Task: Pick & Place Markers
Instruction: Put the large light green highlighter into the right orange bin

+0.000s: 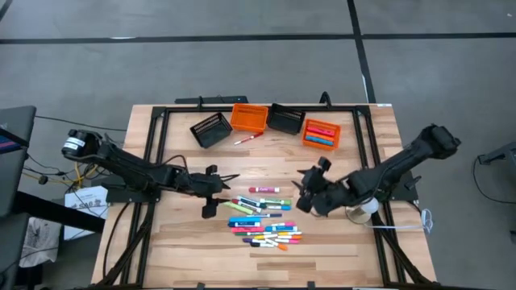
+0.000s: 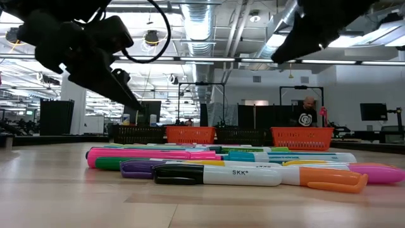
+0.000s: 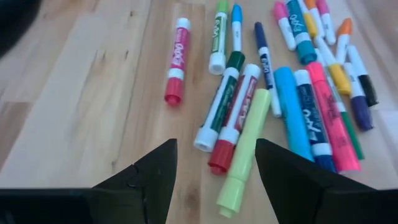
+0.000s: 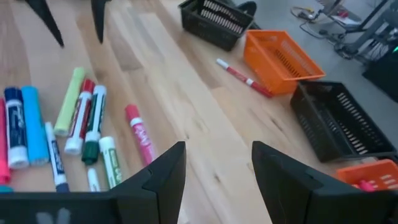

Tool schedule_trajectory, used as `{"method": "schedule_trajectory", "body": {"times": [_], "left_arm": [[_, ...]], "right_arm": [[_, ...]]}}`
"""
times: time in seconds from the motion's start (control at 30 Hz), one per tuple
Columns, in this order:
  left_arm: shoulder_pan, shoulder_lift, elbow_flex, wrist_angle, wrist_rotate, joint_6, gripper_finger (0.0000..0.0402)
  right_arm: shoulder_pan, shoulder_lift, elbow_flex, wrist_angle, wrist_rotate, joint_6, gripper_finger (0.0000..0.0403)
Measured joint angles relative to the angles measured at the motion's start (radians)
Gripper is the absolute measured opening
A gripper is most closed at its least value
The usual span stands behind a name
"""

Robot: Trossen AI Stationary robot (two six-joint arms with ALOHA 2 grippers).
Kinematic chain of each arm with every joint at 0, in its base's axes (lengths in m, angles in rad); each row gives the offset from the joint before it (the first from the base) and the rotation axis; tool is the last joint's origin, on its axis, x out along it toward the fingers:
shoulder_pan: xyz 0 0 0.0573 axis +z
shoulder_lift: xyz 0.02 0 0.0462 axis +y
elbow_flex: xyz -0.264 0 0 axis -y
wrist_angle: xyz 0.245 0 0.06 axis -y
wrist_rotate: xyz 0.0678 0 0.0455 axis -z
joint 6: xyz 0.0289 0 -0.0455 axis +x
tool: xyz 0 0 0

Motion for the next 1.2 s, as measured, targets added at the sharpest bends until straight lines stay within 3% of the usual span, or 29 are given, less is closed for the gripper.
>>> {"method": "schedule_trajectory", "body": {"times": [0.27,0.53,0.93,1.2], "left_arm": [[-0.051,0.116,0.0,0.007,0.006,-0.035,0.0218],[-0.056,0.181,0.0,0.019,-0.059,-0.031,0.0218],[-0.056,0.29,0.004,0.045,-0.054,-0.084,0.0218],[-0.057,0.276,0.003,0.051,-0.04,-0.085,0.0212]], "right_arm": [[-0.013,0.102,0.0,0.02,0.005,-0.012,0.0175],[-0.022,0.07,0.0,0.035,0.0,-0.009,0.0171],[0.008,0.054,0.0,0.062,0.0,-0.016,0.0171],[0.008,0.054,0.0,0.062,0.001,-0.016,0.0169]]}}
